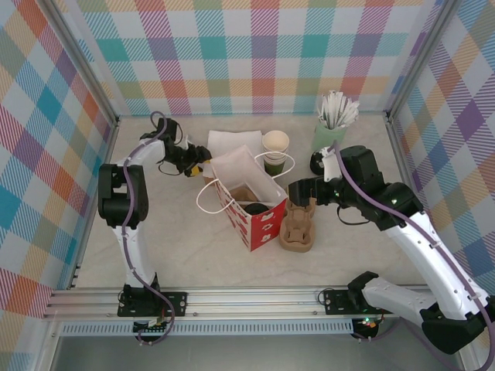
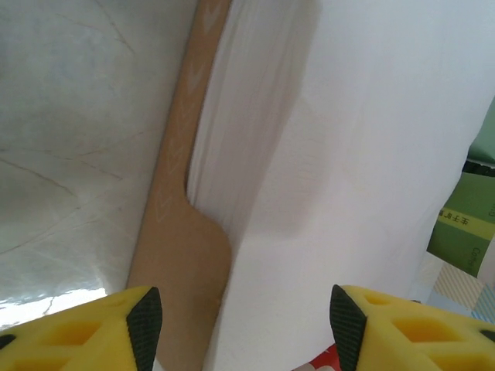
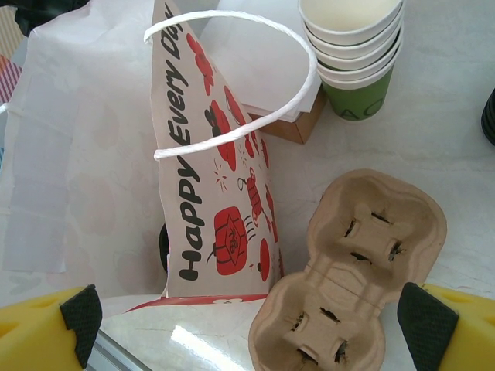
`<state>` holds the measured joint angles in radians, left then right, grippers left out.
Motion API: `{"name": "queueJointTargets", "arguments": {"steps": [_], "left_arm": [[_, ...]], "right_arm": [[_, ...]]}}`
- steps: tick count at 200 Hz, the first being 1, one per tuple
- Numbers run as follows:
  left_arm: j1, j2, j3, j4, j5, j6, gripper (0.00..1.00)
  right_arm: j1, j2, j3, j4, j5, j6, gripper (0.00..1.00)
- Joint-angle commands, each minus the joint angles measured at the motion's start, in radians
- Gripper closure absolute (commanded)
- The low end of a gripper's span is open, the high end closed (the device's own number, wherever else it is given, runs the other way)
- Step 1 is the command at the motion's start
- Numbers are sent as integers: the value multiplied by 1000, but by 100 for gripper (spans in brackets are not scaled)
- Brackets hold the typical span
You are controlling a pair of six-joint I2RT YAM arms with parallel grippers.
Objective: Pack the takeout coffee
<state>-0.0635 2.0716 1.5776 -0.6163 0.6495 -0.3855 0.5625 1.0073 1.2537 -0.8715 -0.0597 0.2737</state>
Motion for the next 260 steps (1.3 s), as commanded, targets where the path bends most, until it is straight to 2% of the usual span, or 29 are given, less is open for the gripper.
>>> {"name": "queueJointTargets", "arguments": {"steps": [1, 191, 260], "left_arm": [[-7, 16, 34, -41, 31, 23, 46], [-21, 33, 88, -98, 33, 50, 74], [-21, 2, 89, -97, 11, 60, 92]], "right_arm": [[-4, 5, -18, 12, 6, 0, 0], [-4, 14, -29, 23, 12, 8, 0], [-4, 9, -30, 20, 24, 9, 0]]}}
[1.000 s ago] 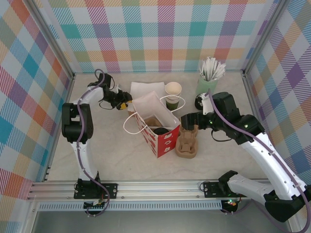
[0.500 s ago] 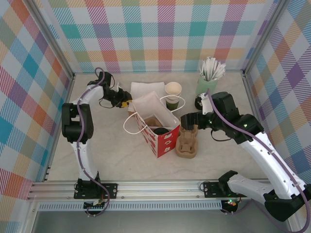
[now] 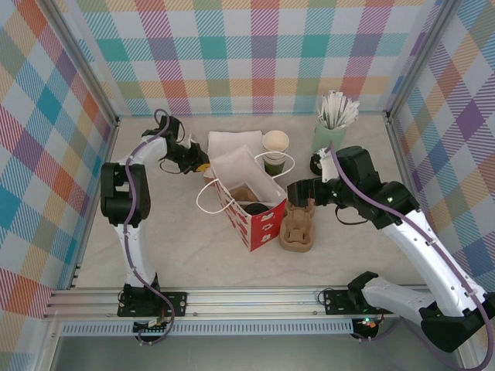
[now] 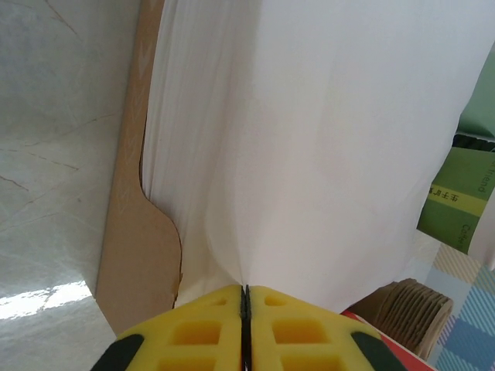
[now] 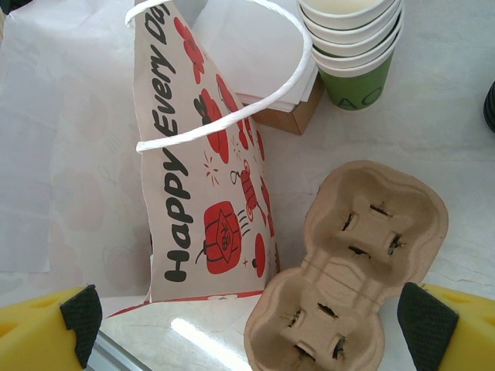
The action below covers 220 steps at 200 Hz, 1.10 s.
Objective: Pack the takeout coffee
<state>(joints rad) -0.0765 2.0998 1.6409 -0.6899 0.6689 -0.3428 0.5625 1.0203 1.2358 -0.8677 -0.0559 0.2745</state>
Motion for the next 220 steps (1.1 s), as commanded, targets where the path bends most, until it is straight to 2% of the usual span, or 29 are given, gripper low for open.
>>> {"name": "queueJointTargets", "arguments": {"steps": [1, 101, 162, 220], "left_arm": [[-9, -28, 26, -23, -9, 18, 93], [-4, -272, 11, 25, -109, 52, 100], [-2, -444, 47, 9, -146, 117, 100], [-1, -594, 146, -62, -158, 113, 100]], "right_arm": [[-4, -5, -12, 16, 20, 9, 0], [-4, -29, -3, 23, 50, 9, 0], [-4, -25, 49, 50, 26, -3, 0], [-4, -17, 133, 142, -18, -129, 0]]}}
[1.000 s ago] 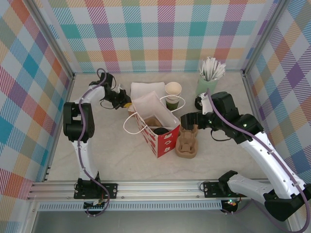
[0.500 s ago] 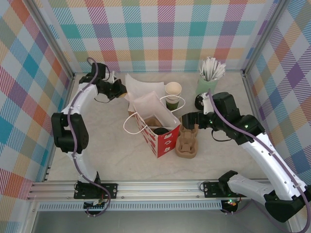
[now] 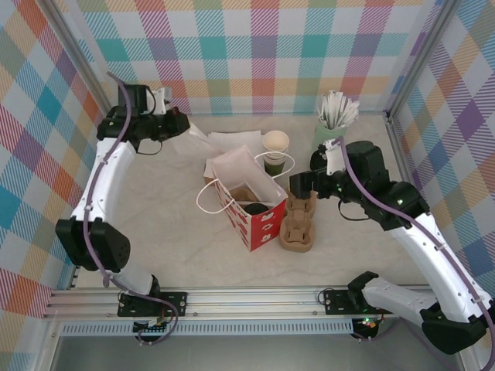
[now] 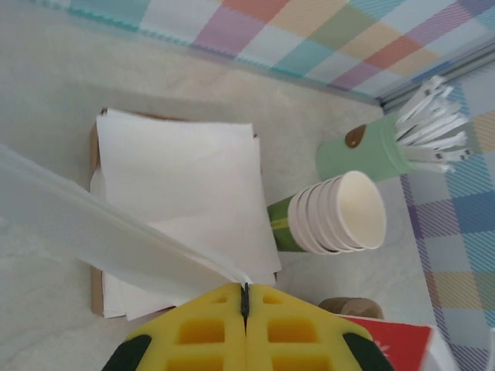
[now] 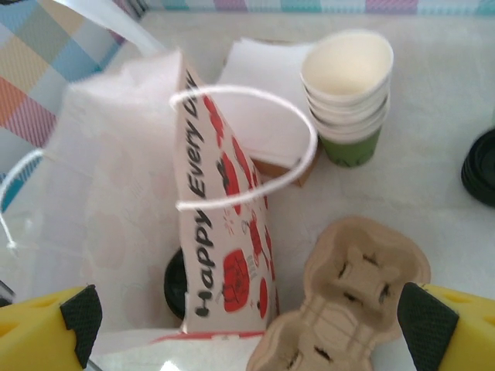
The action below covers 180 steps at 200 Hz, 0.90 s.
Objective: Pack the takeout coffee
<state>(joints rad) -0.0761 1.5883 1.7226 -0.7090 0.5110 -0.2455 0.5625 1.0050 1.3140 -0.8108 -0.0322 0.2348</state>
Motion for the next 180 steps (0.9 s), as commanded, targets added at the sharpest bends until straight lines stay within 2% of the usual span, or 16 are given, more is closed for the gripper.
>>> {"name": "queueJointTargets", "arguments": {"steps": [1, 44, 82, 123, 148, 180], "left_arm": [[-1, -85, 67, -45, 1, 15, 100], [-1, -175, 135, -47, 94, -54, 100], [-7, -236, 167, -12, 241, -121, 100], [-31, -271, 202, -40, 383, -68, 100], [-45, -275, 201, -50, 458, -33, 100], [-74, -268, 201, -61, 500, 6, 100]], "right_arm": [[-4, -1, 57, 86, -44, -93, 0], [-3, 64, 173, 117, -141, -235, 0], [-3, 169, 306, 111, -270, -300, 0], [25, 325, 532, 13, -386, -354, 0], [57, 394, 627, -16, -408, -387, 0], [101, 464, 712, -24, -455, -397, 0]]}}
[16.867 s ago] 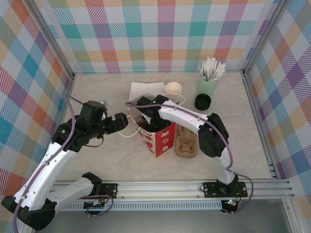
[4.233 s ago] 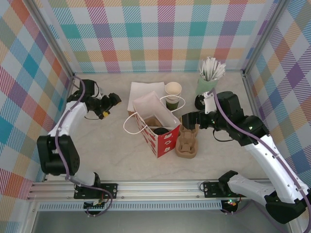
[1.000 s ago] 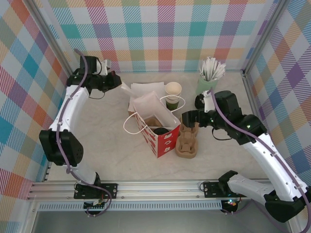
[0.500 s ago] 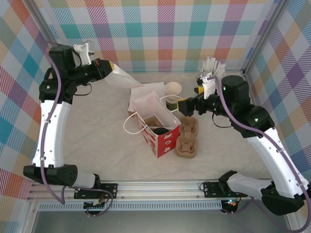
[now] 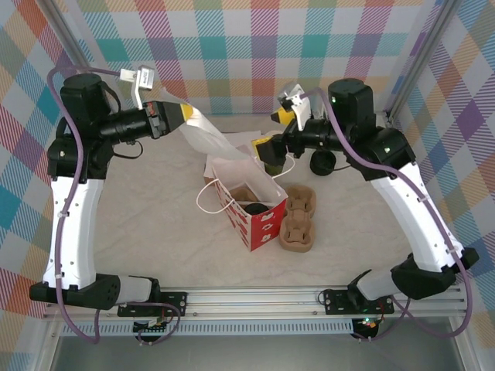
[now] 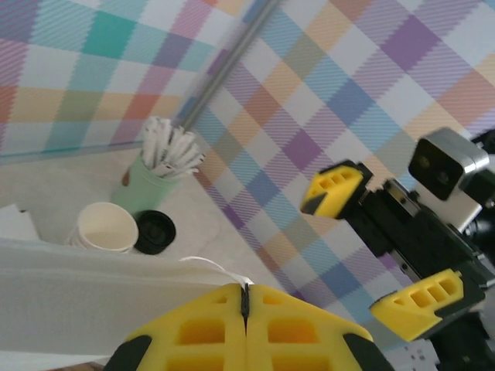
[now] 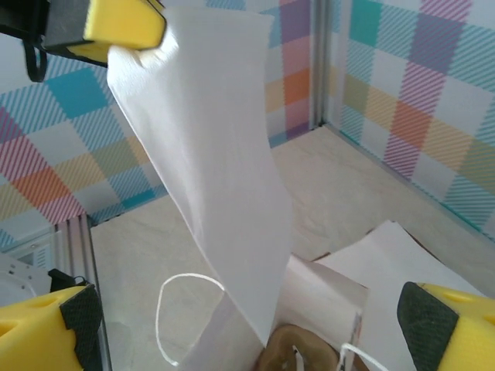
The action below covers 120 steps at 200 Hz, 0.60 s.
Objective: Pack the takeout coffee
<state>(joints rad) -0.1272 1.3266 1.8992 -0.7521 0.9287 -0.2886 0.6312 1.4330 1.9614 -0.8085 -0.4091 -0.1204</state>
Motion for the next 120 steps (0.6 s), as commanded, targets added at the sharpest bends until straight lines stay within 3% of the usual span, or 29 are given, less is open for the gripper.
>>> {"name": "queueJointTargets", "arguments": {"steps": [1, 28, 76, 99, 120], "left_arm": [[-24, -6, 23, -18, 82, 49, 100], [-46, 5, 25, -13, 70, 41, 100], [-78, 16, 27, -6, 37, 31, 100], [-81, 17, 27, -9, 20, 19, 100], [-84, 19, 27, -10, 6, 6, 100]], "right_arm": [[34, 39, 67, -27, -79, -43, 0], [120, 94, 124, -35, -43, -77, 0], [262, 217, 224, -54, 284, -162, 0], [293, 254, 238, -47, 373, -183, 0], [301, 265, 235, -38, 406, -185, 11]]}}
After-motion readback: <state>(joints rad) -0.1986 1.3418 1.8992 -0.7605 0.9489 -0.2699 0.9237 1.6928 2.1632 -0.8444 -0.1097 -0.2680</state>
